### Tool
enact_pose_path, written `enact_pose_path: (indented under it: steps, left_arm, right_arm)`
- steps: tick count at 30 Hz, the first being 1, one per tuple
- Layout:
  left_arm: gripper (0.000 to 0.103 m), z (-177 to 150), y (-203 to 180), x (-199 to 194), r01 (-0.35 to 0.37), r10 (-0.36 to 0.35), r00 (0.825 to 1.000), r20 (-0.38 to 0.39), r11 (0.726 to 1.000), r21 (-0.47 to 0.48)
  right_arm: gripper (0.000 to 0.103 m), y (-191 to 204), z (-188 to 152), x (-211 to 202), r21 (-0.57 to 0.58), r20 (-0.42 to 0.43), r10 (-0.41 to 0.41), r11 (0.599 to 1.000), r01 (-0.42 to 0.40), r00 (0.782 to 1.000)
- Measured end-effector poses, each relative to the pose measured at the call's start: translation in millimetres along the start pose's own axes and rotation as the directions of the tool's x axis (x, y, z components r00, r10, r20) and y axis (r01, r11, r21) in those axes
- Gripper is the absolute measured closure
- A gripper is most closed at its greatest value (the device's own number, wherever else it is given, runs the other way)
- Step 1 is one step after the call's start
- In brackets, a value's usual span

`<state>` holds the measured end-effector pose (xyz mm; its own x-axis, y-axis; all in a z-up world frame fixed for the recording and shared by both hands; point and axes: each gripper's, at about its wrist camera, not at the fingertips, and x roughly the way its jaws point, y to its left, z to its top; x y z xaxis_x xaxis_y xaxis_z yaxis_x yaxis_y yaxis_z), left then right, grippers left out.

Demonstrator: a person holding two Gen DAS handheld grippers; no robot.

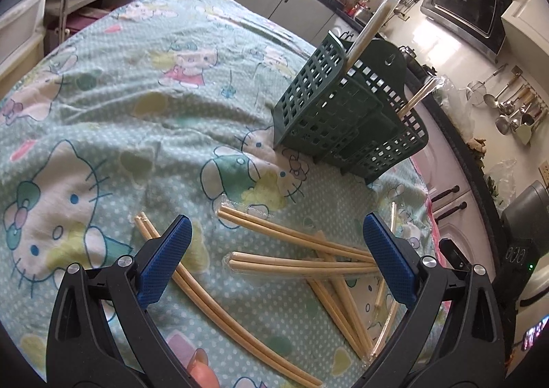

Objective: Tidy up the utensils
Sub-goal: 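Move the left tool toward remaining chopsticks while the right tool approaches others, then close the left tool on a chopstick while the right tool grasps another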

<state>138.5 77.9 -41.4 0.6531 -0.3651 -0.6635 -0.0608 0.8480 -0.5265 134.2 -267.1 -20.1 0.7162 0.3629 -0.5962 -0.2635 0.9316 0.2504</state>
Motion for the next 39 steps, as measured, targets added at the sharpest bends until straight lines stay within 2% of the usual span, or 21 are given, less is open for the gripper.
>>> enact_pose_path:
  steps: [6,12,22,23,24,29,33,39]
  left_arm:
    - [0.016,0.4,2.2,13.3,0.002,-0.003,0.999,-0.035,1.000,-0.017]
    - [0.024,3.2,11.8,27.0,0.005,-0.010,0.998,-0.066,0.996,-0.085]
    - [0.046,15.7,16.1,38.4,-0.081,0.075,0.996,-0.055,0.990,-0.117]
    - [0.049,16.6,16.2,39.3,-0.088,0.083,0.995,-0.055,0.989,-0.116]
    - [0.052,17.4,16.5,40.4,-0.095,0.090,0.994,-0.054,0.989,-0.116]
    - [0.064,22.5,19.6,43.4,-0.126,0.121,0.991,-0.051,0.986,-0.112]
    - [0.080,24.7,23.8,44.5,-0.151,0.147,0.988,-0.047,0.982,-0.111]
    - [0.093,25.2,30.8,41.6,-0.136,0.130,0.990,-0.052,0.983,-0.126]
  right_arm:
    - [0.041,-10.1,-3.0,6.4,0.024,-0.028,-0.017,1.000,0.018,0.999]
    - [0.041,-23.2,-4.3,13.8,0.067,-0.059,-0.037,0.997,0.041,0.998]
    - [0.042,-35.4,27.0,71.1,0.069,-0.207,-0.071,0.994,0.087,0.976]
    - [0.044,-37.7,29.3,79.8,0.072,-0.223,-0.078,0.993,0.097,0.972]
    - [0.050,-39.7,30.8,86.1,0.077,-0.237,-0.085,0.991,0.105,0.968]
    - [0.060,-46.5,39.8,112.7,0.086,-0.273,-0.119,0.985,0.147,0.955]
    - [0.084,-45.2,44.2,120.6,0.067,-0.265,-0.159,0.981,0.183,0.951]
    - [0.091,-52.7,47.7,111.5,0.126,-0.225,-0.126,0.980,0.157,0.966]
